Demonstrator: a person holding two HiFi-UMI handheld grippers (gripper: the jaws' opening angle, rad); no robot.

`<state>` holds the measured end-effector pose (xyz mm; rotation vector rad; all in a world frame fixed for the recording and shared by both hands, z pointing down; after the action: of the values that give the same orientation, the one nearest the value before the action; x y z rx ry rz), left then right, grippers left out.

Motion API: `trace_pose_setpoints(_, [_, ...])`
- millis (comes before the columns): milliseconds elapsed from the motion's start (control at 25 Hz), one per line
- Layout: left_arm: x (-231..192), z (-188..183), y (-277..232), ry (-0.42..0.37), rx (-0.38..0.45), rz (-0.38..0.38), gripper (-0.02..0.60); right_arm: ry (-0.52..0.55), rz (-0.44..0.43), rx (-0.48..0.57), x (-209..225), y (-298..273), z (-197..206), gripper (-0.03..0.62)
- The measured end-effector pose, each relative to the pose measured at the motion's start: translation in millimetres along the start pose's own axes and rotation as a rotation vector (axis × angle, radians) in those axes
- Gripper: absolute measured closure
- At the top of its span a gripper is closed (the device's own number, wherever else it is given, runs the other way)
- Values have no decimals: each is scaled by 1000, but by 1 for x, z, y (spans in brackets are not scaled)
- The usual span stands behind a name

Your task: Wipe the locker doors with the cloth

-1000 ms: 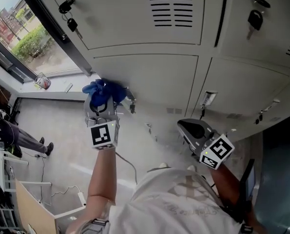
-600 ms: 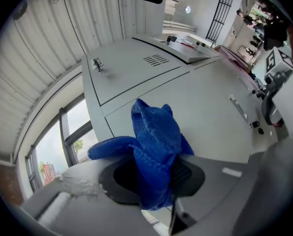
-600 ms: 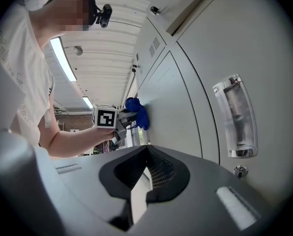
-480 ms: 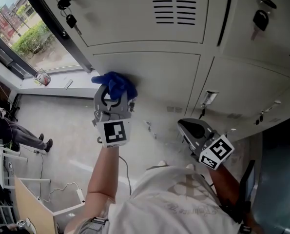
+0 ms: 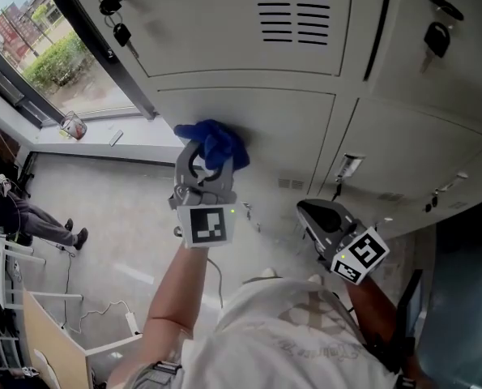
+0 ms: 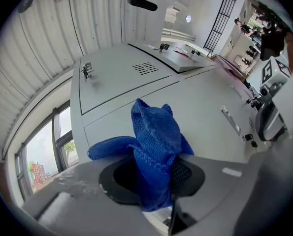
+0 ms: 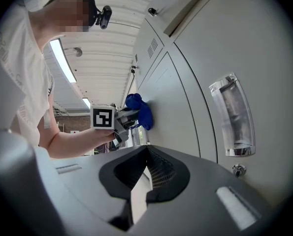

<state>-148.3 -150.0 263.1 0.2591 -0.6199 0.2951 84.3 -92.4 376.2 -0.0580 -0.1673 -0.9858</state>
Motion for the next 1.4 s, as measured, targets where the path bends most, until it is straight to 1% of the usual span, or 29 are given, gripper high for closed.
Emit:
trace_pose_setpoints(200, [12, -9, -4, -17, 10, 30, 463, 2, 12, 5, 3, 5, 0, 586])
trace_pose_setpoints(440, [29, -23, -8, 13, 42, 81, 463, -1, 24, 11, 3, 11, -1, 588])
trace_pose_setpoints(760, [45, -42, -16, 15, 92, 146, 465, 3, 33, 18, 5, 20, -3, 588])
trace_pose_setpoints(880, [51, -49, -19, -6, 75, 161, 466, 5, 38, 24, 6, 25, -4, 588])
trace_pose_setpoints(960, [59, -57, -21, -15, 68, 179, 466, 2, 47, 25, 8, 31, -3, 586])
trace_pose_setpoints(1080, [71, -72, -27, -13, 79, 211, 466, -3, 55, 29, 11, 37, -3, 586])
trace_pose_setpoints(1200, [87, -82, -32, 18, 112, 217, 468, -6, 56, 33, 12, 41, -3, 588])
trace_pose_setpoints(1280, [97, -87, -35, 11, 121, 237, 467, -7, 55, 35, 13, 44, -3, 588])
trace_pose_setpoints(1400, [112, -92, -38, -6, 115, 287, 467, -8, 54, 35, 14, 47, -3, 586])
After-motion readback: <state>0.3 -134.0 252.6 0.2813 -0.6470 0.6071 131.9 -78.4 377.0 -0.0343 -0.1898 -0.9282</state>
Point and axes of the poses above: the fingertips, and each gripper's own axes: y backward along the fingers, x to its right, z out of its underside, the point moved 9 cm from there along y, backward along the fingers, and after that the axes turned 1 degree about z, right-handed, at the moved point
